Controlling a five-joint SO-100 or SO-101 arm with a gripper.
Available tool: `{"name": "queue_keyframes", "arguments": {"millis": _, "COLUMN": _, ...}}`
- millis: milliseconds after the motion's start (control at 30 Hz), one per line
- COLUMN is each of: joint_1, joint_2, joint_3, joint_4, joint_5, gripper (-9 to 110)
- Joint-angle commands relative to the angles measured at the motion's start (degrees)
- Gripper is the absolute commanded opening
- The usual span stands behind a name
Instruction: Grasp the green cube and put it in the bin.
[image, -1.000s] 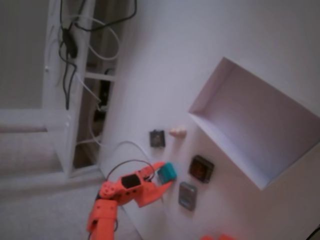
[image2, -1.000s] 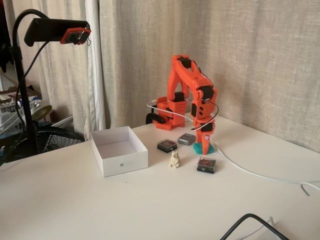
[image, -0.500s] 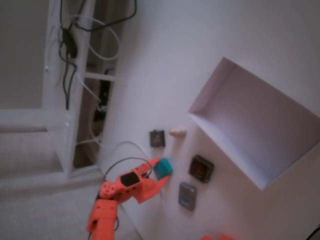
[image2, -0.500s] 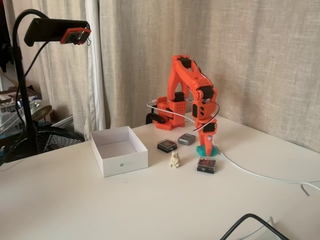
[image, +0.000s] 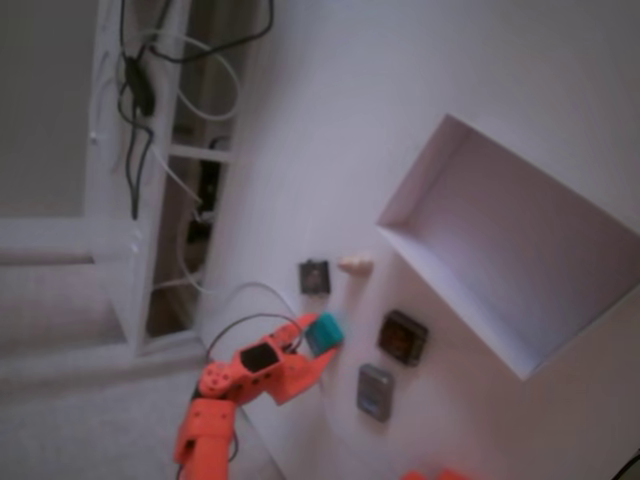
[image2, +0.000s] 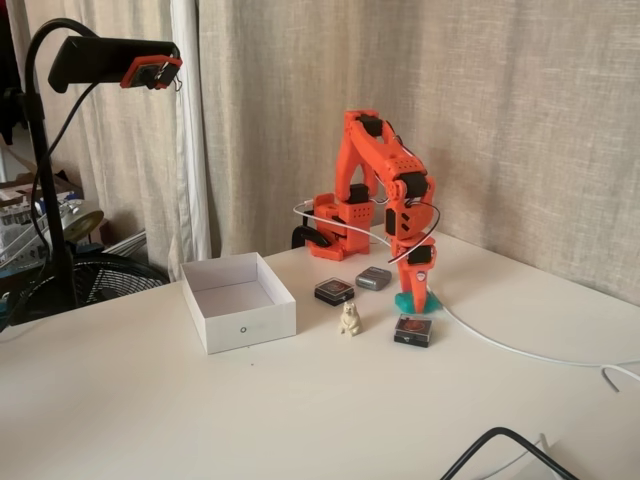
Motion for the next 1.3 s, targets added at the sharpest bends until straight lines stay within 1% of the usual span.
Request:
{"name": "queue_keyframes", "arguments": {"millis": 0, "joint_1": -0.3, "joint_2": 2.7, "joint_3": -2.9, "joint_4": 0.3, "joint_5": -0.3, "gripper": 4}}
{"name": "queue_keyframes", "arguments": {"millis": 200, "joint_1": 0.0, "joint_2": 3.3, "joint_3": -9.0, "joint_4": 2.3, "joint_5": -0.3, "gripper": 4}}
{"name": "queue_keyframes", "arguments": {"millis": 300, "joint_1": 0.7, "joint_2": 3.4, "joint_3": -15.5, "joint_4": 5.9, "joint_5": -0.3, "gripper": 4}}
{"name": "queue_keyframes", "arguments": {"millis": 400, "joint_1": 2.0, "joint_2": 4.4, "joint_3": -22.1, "joint_4": 7.0, "joint_5": -0.3, "gripper": 4}}
{"name": "queue_keyframes", "arguments": {"millis": 533, "joint_1": 6.4, "joint_2": 6.5, "joint_3": -31.6, "joint_4": 10.9, "joint_5": -0.4, "gripper": 4}}
{"name": "queue_keyframes", "arguments": {"millis": 633, "joint_1": 13.0, "joint_2": 9.2, "joint_3": -36.2, "joint_4": 13.5, "joint_5": -0.4, "gripper": 4}}
{"name": "queue_keyframes", "arguments": {"millis": 767, "joint_1": 25.0, "joint_2": 13.0, "joint_3": -37.5, "joint_4": 12.9, "joint_5": -0.4, "gripper": 4}}
{"name": "queue_keyframes", "arguments": {"millis": 867, "joint_1": 35.3, "joint_2": 13.8, "joint_3": -36.6, "joint_4": 17.1, "joint_5": -1.5, "gripper": 4}}
{"name": "queue_keyframes", "arguments": {"millis": 900, "joint_1": 38.3, "joint_2": 13.8, "joint_3": -35.6, "joint_4": 19.3, "joint_5": -3.3, "gripper": 4}}
{"name": "queue_keyframes", "arguments": {"millis": 1000, "joint_1": 47.0, "joint_2": 14.6, "joint_3": -29.6, "joint_4": 22.9, "joint_5": -5.5, "gripper": 4}}
{"name": "queue_keyframes", "arguments": {"millis": 1133, "joint_1": 55.2, "joint_2": 14.9, "joint_3": -23.3, "joint_4": 20.2, "joint_5": -6.2, "gripper": 4}}
{"name": "queue_keyframes", "arguments": {"millis": 1267, "joint_1": 58.6, "joint_2": 14.4, "joint_3": -20.5, "joint_4": 15.7, "joint_5": -6.2, "gripper": 4}}
